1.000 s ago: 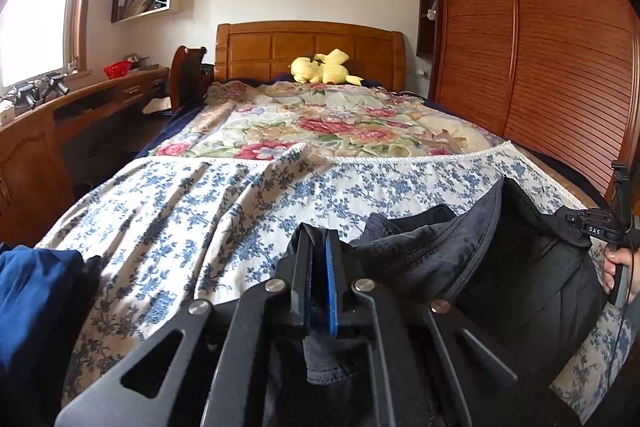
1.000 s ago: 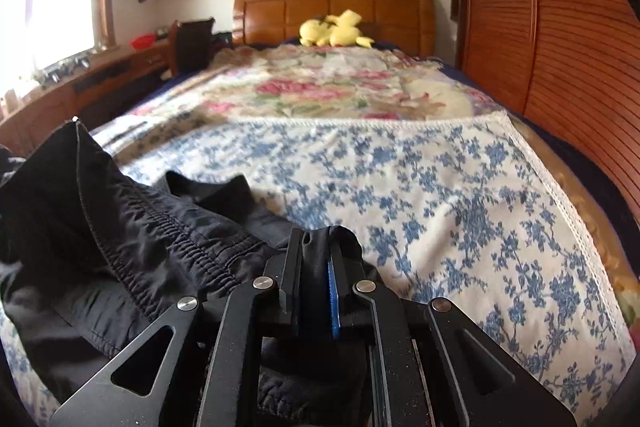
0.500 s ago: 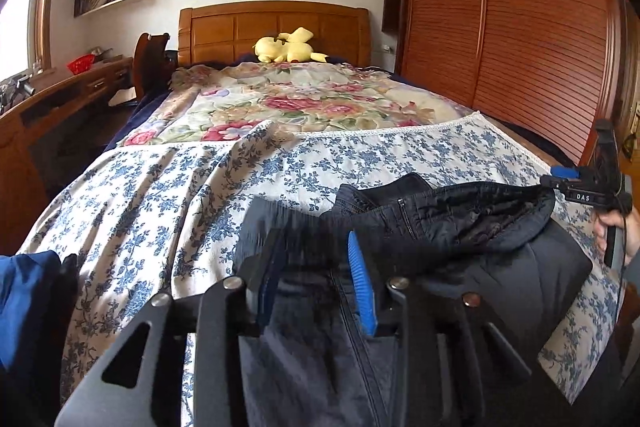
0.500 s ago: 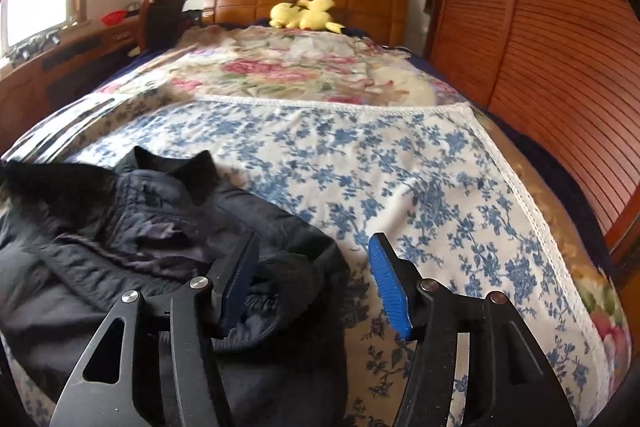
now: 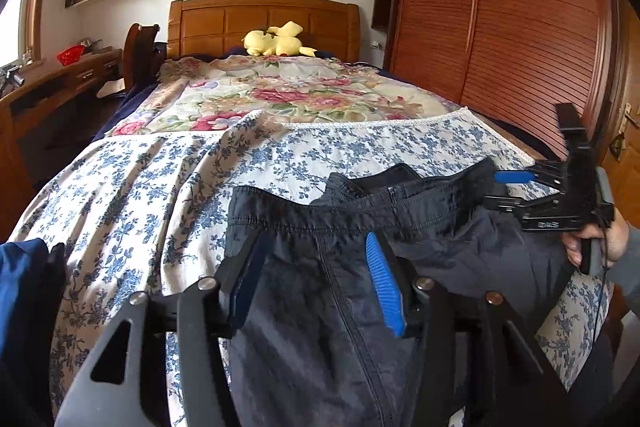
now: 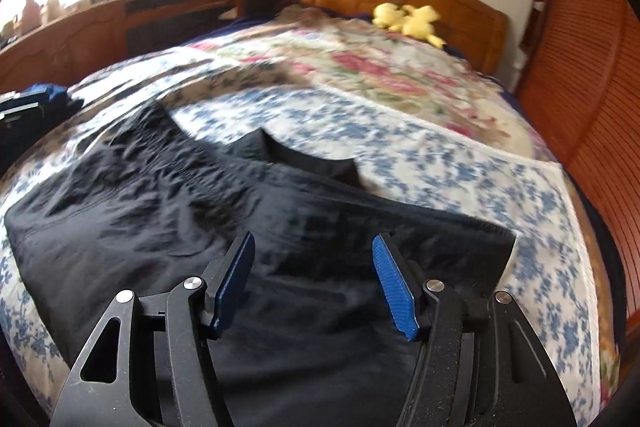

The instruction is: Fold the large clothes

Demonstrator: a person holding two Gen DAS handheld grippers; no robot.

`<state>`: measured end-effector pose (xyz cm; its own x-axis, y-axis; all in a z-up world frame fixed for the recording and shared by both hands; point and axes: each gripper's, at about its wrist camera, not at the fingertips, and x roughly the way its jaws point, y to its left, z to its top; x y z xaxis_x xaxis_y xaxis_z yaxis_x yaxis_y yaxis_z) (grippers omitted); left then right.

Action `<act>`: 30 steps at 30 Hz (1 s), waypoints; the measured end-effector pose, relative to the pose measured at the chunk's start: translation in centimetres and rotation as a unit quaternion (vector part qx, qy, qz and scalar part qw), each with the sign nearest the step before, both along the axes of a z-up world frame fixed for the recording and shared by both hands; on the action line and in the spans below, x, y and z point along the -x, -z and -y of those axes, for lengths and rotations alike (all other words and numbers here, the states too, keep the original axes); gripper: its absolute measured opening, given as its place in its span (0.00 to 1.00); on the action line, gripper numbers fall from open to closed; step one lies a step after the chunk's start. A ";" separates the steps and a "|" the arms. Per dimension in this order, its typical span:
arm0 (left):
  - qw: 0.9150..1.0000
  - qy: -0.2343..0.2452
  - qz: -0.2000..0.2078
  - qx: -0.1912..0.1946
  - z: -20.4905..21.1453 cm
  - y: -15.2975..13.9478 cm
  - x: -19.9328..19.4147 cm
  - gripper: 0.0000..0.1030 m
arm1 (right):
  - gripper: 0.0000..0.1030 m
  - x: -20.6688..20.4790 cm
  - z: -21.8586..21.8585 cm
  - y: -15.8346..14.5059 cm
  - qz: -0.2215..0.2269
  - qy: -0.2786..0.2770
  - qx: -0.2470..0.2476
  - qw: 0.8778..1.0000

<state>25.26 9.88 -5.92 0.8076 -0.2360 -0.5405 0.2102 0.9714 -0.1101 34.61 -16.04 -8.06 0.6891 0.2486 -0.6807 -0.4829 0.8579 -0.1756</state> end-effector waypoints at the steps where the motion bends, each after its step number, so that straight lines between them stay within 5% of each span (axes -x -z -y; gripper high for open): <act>1: 1.000 0.001 -0.001 -0.001 0.0 0.1 0.0 0.50 | 0.61 -0.3 -0.7 0.4 -0.004 -0.004 0.007 1.000; 21: 0.999 0.018 -0.037 -0.012 1.0 4.1 -1.9 0.50 | 0.63 -10.3 -6.1 5.2 -0.061 -0.019 0.084 0.994; 30: 0.998 0.030 -0.044 -0.015 1.7 4.4 -2.3 0.50 | 0.73 -13.5 -5.4 6.1 -0.102 -0.023 0.060 0.993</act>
